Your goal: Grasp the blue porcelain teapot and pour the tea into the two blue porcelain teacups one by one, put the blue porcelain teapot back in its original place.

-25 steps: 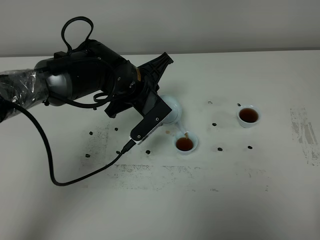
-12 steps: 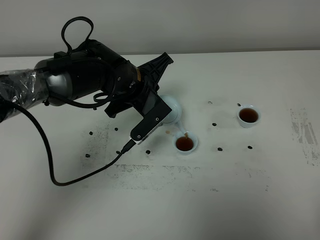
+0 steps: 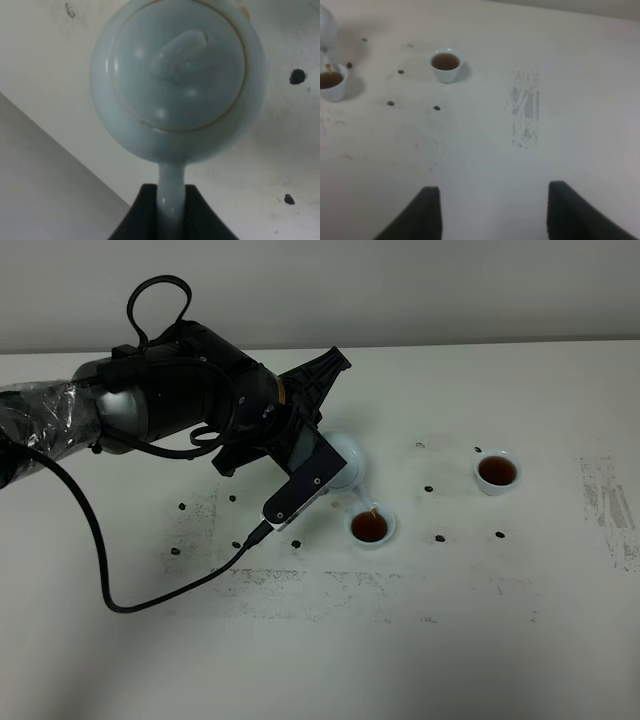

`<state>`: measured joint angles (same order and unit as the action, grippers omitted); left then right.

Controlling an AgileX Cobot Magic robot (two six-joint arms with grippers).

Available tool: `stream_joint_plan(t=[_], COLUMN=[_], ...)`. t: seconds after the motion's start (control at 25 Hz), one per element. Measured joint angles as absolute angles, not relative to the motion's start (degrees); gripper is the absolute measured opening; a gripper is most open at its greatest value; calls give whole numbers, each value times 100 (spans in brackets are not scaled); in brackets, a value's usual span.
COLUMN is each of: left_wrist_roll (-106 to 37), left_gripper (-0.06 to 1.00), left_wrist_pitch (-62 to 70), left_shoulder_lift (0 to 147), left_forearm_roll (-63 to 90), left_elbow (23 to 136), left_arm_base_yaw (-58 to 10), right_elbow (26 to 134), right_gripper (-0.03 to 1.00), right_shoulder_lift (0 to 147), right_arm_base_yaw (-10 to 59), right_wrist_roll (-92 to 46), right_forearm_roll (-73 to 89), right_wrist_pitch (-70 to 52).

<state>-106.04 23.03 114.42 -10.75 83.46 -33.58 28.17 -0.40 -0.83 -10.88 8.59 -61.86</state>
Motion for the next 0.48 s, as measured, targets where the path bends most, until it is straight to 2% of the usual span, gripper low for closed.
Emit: stream_joint_plan(t=[0.48], left_wrist_roll=[-10332], left_gripper=[7], left_wrist_pitch=[2448], left_shoulder_lift=[11442], left_forearm_roll=[-1058], left_elbow=[8346], left_arm_base_yaw=[-3358], right_elbow=[2817], right_gripper=[45], right_shoulder_lift=[-40], right_arm_base_yaw=[-83], right_wrist_roll=[-1088], right_forearm_roll=[859], right_wrist_pitch=[-6186])
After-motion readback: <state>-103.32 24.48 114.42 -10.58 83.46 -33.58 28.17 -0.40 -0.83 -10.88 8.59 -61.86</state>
